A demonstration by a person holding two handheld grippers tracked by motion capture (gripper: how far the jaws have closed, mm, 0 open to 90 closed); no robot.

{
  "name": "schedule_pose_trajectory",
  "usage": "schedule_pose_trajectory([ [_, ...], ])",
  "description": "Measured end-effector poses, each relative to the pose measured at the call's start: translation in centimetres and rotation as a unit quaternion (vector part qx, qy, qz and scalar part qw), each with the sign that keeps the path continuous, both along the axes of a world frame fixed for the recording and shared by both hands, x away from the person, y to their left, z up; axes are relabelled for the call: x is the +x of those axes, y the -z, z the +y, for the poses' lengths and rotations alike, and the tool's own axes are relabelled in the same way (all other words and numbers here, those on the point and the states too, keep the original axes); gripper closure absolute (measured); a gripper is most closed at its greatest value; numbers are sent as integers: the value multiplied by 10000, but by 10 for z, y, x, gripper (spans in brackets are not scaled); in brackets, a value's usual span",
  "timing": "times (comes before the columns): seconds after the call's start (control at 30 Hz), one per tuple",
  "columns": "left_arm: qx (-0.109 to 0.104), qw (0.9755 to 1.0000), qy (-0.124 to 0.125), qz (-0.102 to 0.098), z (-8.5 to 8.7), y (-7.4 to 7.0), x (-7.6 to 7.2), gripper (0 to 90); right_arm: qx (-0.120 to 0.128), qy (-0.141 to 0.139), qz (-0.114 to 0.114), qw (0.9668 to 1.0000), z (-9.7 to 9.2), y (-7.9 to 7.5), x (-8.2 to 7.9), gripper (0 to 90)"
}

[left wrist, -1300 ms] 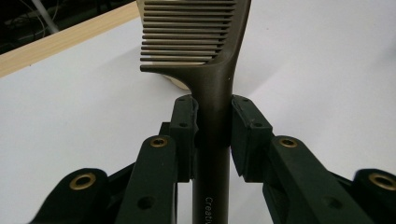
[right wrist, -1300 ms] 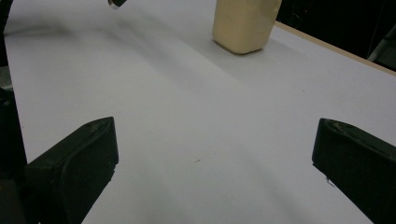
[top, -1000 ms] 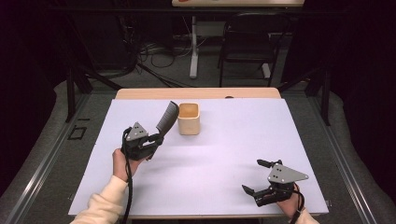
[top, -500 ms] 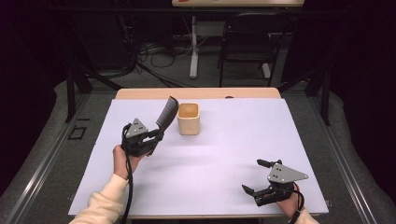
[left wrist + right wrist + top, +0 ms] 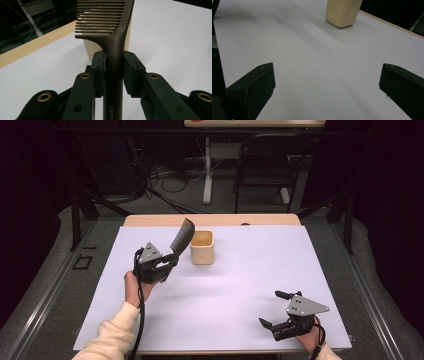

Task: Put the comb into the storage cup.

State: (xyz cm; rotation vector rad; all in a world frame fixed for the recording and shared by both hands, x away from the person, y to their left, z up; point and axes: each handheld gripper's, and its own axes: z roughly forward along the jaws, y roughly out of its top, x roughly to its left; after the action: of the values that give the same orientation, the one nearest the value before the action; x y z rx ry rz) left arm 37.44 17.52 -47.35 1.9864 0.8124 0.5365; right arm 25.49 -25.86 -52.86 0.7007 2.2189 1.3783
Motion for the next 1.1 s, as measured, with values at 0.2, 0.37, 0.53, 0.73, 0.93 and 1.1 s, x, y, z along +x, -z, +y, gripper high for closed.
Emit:
schedule_pose_trajectory([
  [0.2, -41, 10000, -1, -78, -3, -5, 2, 724, 14, 1, 2, 10000, 0, 0, 0, 0],
  [0.37, -93, 9999, -17, -144, -5, -11, 4, 724, -5, 1, 17, 10000, 0, 0, 0, 0],
  [0.53, -159, 9996, -76, -200, -5, -16, 7, 724, -4, -18, -12, 10000, 0, 0, 0, 0],
  [0.73, -217, 9994, -97, -237, -7, -20, 11, 723, 1, 1, 19, 10000, 0, 0, 0, 0],
  [0.93, -331, 9990, -87, -304, -10, -28, 14, 723, 2, -6, 14, 10000, 0, 0, 0, 0],
  [1.1, -417, 9985, -77, -342, -13, -31, 17, 724, 5, 0, 34, 10000, 0, 0, 0, 0],
])
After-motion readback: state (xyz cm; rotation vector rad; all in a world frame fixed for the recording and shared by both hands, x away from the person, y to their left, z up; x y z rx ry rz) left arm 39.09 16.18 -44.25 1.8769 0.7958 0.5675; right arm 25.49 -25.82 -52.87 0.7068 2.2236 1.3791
